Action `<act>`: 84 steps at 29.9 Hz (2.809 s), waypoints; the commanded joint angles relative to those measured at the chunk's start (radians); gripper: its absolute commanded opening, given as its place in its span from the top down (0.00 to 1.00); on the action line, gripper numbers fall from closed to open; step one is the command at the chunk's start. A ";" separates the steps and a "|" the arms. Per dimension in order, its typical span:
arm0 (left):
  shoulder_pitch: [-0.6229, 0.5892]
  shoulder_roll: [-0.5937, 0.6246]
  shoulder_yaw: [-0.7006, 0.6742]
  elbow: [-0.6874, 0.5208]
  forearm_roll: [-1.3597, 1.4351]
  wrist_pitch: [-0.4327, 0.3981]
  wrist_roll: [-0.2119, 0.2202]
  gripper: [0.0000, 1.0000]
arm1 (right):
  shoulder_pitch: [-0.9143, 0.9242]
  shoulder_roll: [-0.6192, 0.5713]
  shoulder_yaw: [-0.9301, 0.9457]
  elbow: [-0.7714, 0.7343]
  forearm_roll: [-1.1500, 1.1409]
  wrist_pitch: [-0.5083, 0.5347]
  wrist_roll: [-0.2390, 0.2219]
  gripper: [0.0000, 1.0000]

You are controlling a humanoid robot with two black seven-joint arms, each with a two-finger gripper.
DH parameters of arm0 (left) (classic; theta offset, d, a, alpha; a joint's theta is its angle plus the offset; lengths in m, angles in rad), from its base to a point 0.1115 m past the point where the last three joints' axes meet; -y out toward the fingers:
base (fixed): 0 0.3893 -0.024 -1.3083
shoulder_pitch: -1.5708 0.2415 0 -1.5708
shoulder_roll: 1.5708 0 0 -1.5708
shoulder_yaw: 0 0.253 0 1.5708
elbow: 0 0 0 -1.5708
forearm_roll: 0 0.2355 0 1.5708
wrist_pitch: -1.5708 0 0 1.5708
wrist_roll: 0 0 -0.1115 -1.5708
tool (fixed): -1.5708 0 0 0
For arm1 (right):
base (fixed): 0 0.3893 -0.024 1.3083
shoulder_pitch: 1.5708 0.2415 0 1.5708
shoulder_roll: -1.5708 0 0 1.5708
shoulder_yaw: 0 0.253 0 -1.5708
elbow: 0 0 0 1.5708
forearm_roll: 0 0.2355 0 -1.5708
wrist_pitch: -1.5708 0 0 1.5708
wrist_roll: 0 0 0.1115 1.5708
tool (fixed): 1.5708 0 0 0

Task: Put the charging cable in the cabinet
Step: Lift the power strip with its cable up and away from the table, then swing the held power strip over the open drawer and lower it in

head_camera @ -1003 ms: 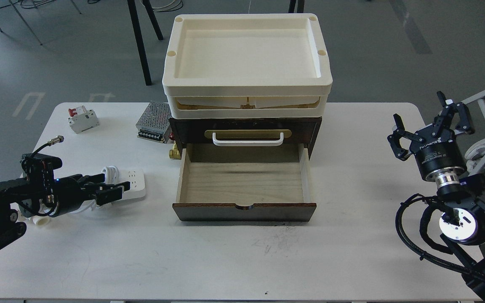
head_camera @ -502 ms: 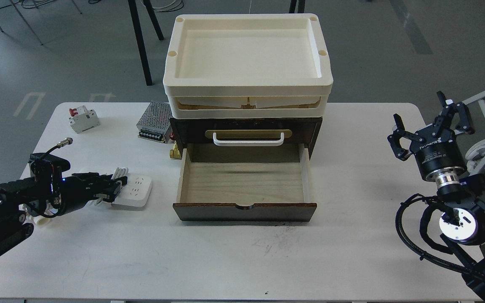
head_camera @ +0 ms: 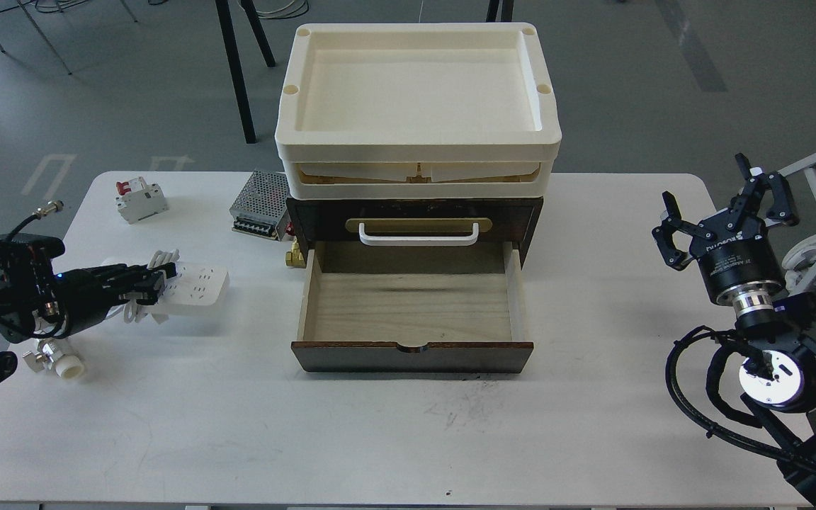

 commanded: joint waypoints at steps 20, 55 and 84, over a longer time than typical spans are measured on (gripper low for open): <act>0.110 0.150 -0.212 -0.174 -0.821 -0.198 0.000 0.92 | 0.000 0.000 -0.001 -0.002 0.000 0.000 0.000 0.01; -0.014 0.526 -0.646 -0.820 -0.539 -0.497 0.000 0.91 | 0.000 0.000 -0.001 0.000 0.000 -0.001 0.000 0.01; -0.037 0.031 -0.456 -0.796 0.117 -0.535 0.000 0.91 | 0.002 -0.002 -0.001 -0.005 -0.002 -0.001 0.000 0.01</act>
